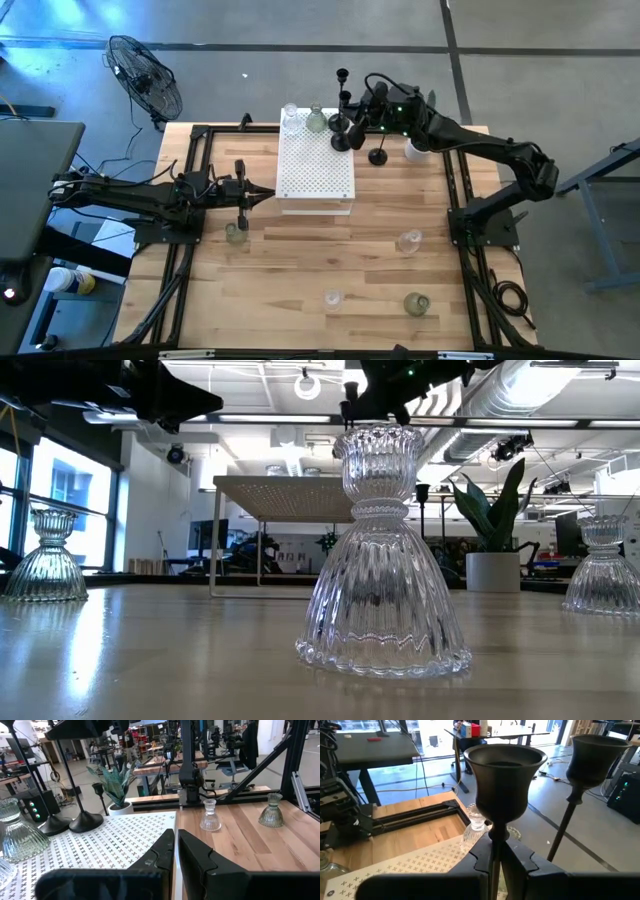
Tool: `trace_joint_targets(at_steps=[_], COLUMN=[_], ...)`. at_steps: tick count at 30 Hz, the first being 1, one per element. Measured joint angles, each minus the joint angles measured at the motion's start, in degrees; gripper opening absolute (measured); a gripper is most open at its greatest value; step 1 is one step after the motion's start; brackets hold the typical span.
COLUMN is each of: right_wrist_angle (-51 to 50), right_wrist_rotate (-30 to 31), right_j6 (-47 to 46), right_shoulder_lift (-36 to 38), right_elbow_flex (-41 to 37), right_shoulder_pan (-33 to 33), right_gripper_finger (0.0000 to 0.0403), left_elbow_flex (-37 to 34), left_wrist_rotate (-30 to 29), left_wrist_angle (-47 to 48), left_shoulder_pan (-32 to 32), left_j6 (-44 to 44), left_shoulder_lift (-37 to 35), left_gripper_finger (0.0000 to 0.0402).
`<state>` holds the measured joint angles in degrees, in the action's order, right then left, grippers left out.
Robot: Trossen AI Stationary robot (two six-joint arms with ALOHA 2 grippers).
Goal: Pick & Place candle stick holders
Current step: Put the bottom black candle holder on the shelf aligned with the other black candle holder, then put the top green glass candle holder on the shelf aligned with the other green glass candle holder
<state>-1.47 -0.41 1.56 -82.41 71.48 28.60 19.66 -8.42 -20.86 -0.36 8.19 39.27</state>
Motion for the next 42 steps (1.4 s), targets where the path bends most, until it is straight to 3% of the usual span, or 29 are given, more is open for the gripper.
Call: trace_joint_targets(at_steps=[18,31,38,42], right_wrist_angle=[0.7,1.3,-4.4,-9.7], right_wrist_rotate=[1.4,1.5,1.5,2.1], right_j6=[-1.5,-1.6,-1.6,-2.8], right_shoulder_lift=[0.0,0.2,2.4,4.9], right_elbow_flex=[0.0,-0.1,2.0,3.0], right_shoulder_pan=[0.0,0.0,-0.3,-1.5], right_gripper_finger=[0.0021,0.0138,0.0171,0.0171], left_elbow_flex=[0.0,0.0,0.0,0.0], left_wrist_rotate=[0.0,0.0,0.0,0.0], left_wrist_angle=[0.0,0.0,0.0,0.0], left_shoulder_pan=[0.0,0.0,0.0,0.0], left_j6=[0.0,-0.8,-0.8,-0.9], left_shoulder_lift=[0.0,0.0,0.0,0.0], left_gripper_finger=[0.0021,0.0021,0.0021,0.0021])
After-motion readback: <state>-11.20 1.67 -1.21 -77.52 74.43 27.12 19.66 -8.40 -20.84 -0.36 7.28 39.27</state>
